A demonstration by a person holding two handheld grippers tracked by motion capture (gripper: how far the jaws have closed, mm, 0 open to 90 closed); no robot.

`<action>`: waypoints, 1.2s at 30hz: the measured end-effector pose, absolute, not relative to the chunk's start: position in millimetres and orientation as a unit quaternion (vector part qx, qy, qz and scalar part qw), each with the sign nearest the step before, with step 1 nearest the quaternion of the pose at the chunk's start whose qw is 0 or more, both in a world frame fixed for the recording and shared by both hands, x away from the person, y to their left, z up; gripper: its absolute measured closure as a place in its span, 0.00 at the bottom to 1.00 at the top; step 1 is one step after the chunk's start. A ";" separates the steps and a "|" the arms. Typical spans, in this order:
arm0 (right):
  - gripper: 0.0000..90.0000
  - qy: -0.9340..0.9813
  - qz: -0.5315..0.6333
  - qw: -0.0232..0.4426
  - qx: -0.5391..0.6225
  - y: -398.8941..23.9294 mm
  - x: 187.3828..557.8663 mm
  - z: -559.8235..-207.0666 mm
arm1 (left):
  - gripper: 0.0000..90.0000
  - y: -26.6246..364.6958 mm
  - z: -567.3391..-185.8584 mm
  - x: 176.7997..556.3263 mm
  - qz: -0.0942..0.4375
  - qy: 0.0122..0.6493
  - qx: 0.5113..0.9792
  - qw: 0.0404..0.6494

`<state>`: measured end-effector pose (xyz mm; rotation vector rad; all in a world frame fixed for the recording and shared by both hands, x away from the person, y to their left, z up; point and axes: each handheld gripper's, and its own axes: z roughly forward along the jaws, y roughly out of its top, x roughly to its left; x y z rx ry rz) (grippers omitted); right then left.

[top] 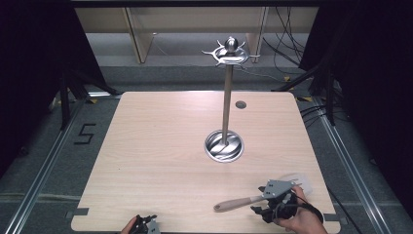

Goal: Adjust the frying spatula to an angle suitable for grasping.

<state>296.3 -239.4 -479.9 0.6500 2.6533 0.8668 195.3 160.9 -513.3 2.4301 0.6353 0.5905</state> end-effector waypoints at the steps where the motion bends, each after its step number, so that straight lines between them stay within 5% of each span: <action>1: 0.37 0.922 0.296 0.131 0.212 -236.9 299.6 -479.6 | 0.17 161.0 -513.3 195.3 0.219 0.237 0.905 0.277; 15: 0.41 0.953 0.227 0.117 0.165 -214.8 314.8 -476.2 | 0.17 161.4 -513.5 195.7 0.220 0.238 0.905 0.277; 36: 0.66 0.986 0.117 0.065 0.102 -188.6 329.4 -471.1 | 0.17 162.3 -513.3 196.0 0.217 0.237 0.906 0.277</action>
